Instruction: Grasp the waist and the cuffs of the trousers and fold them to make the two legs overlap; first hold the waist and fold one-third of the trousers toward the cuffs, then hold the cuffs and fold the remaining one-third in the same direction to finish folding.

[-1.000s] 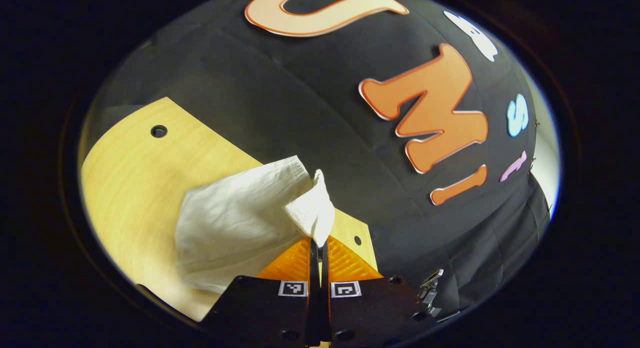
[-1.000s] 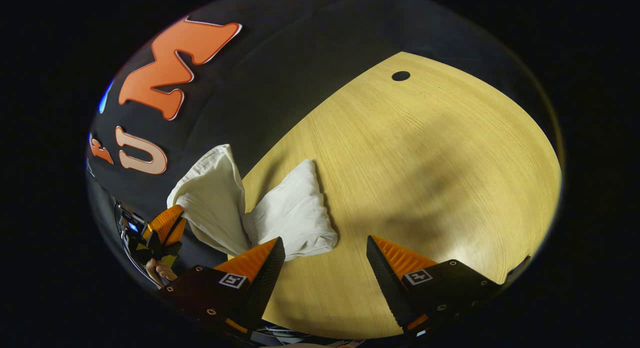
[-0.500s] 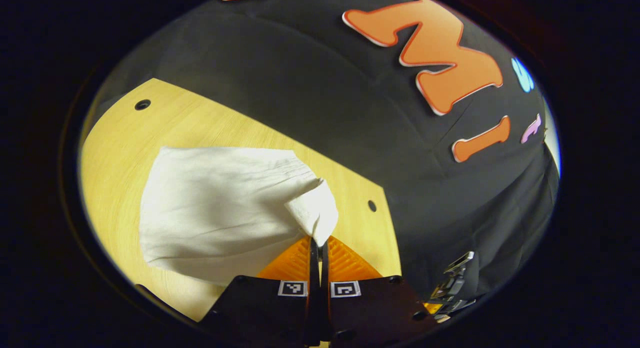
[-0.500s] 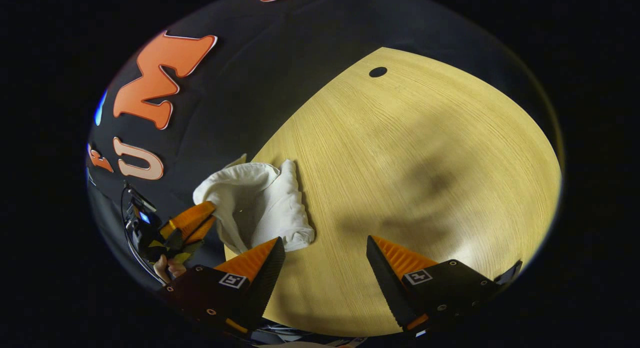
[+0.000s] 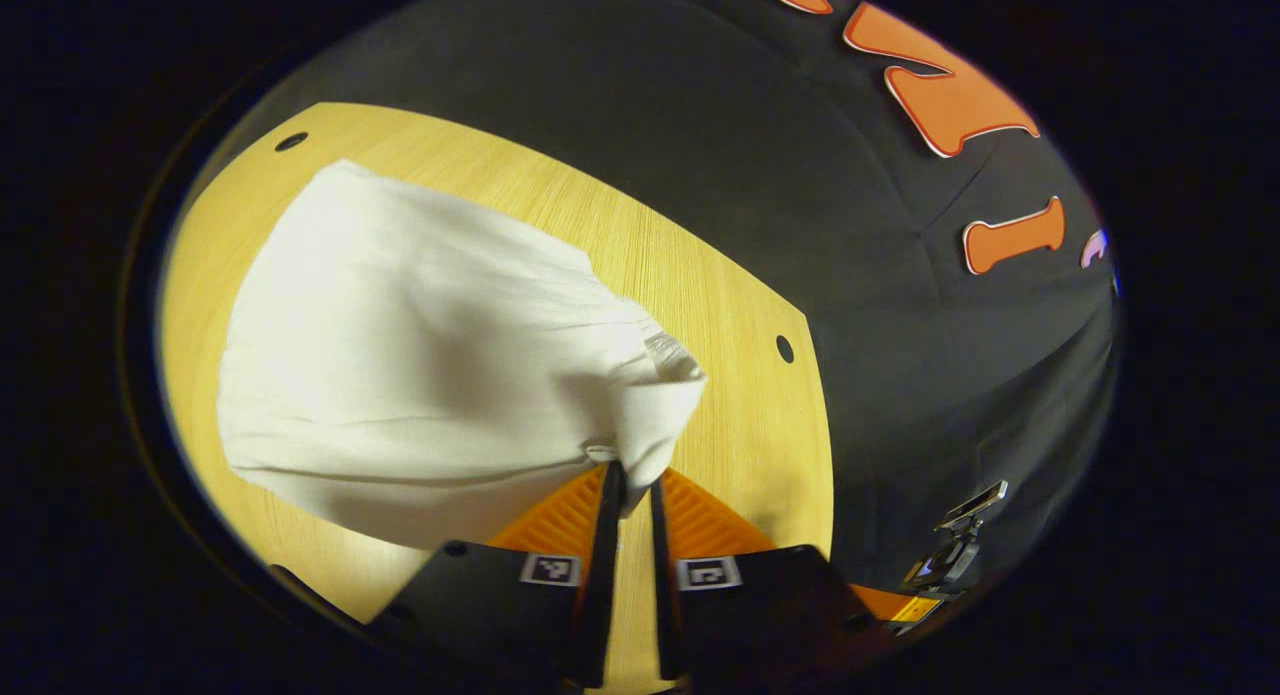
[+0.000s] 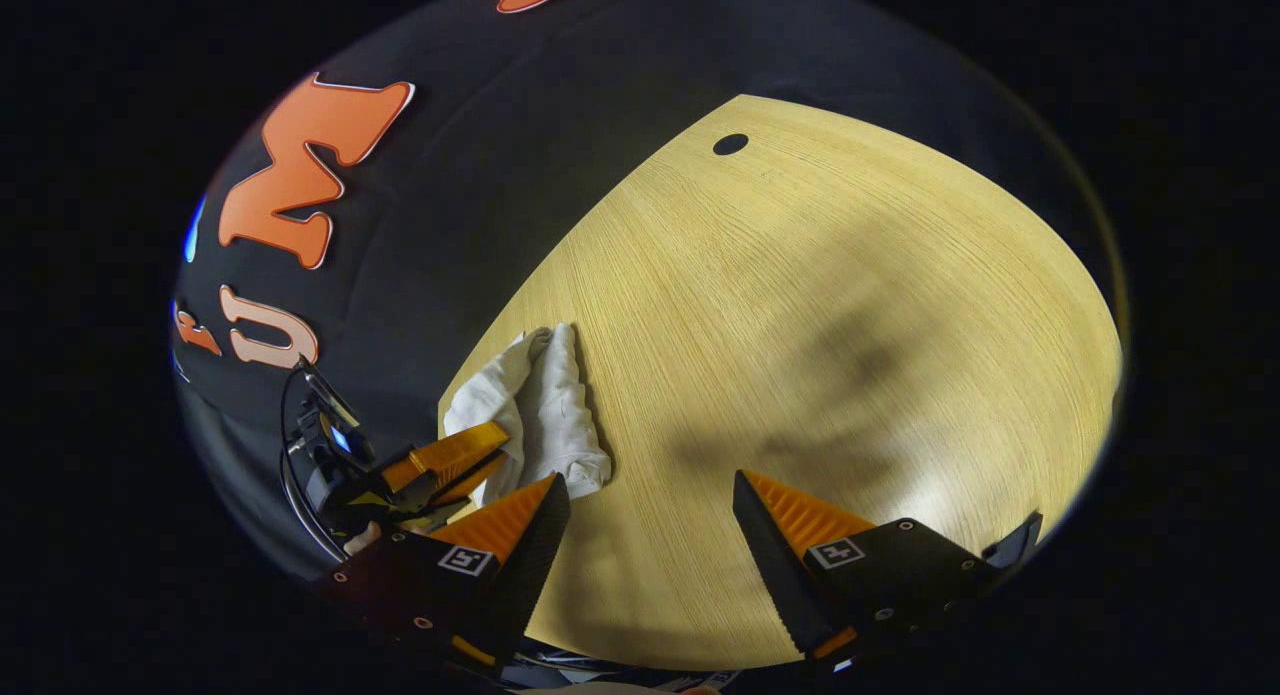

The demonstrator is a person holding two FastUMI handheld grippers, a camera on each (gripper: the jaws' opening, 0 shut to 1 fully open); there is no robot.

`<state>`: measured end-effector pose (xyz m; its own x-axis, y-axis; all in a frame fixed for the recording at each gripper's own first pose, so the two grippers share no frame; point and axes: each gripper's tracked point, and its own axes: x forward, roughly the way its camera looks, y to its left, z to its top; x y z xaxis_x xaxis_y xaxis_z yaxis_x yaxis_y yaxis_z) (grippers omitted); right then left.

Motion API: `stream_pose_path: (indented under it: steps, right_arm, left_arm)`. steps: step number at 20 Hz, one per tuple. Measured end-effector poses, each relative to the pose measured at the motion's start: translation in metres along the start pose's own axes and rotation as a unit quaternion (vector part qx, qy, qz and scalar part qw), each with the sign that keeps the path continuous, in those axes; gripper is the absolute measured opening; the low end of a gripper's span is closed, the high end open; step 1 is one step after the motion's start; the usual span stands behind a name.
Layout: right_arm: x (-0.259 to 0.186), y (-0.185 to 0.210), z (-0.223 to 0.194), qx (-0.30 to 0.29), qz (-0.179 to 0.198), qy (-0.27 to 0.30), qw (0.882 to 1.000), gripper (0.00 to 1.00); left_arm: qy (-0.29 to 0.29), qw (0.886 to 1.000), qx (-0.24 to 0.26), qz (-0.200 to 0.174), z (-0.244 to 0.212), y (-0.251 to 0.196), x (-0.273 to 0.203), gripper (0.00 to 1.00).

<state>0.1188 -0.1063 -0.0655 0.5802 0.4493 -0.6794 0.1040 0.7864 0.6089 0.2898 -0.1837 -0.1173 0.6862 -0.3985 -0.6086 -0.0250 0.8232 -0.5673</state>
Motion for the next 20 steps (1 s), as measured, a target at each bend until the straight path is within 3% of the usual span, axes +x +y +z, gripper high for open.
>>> stream_pose_path:
  steps: [1,4,8,12,16,20]
  right_arm:
    - [0.000,0.000,0.000,0.000,-0.002,-0.001,1.000,0.99]
    - [-0.001,0.003,-0.003,-0.006,-0.010,-0.004,1.000,0.98]
    - [-0.005,0.020,-0.001,-0.052,-0.025,-0.020,0.998,0.99]
    - [-0.017,0.060,0.013,-0.120,-0.025,-0.057,0.991,0.98]
    - [-0.030,0.115,0.028,-0.193,-0.016,-0.109,0.975,0.98]
    - [-0.043,0.164,0.042,-0.248,0.000,-0.182,0.951,0.98]
  left_arm:
    - [0.009,1.000,-0.001,-0.007,-0.006,-0.002,0.000,0.39]
    - [0.027,0.999,0.015,-0.010,-0.025,-0.006,-0.010,1.00]
    - [-0.010,0.998,0.066,-0.003,-0.013,-0.003,-0.044,1.00]
    - [-0.084,0.987,0.134,0.036,0.032,0.021,-0.105,1.00]
    - [-0.150,0.970,0.180,0.071,0.076,0.047,-0.172,1.00]
    - [-0.226,0.940,0.231,0.110,0.123,0.073,-0.236,1.00]
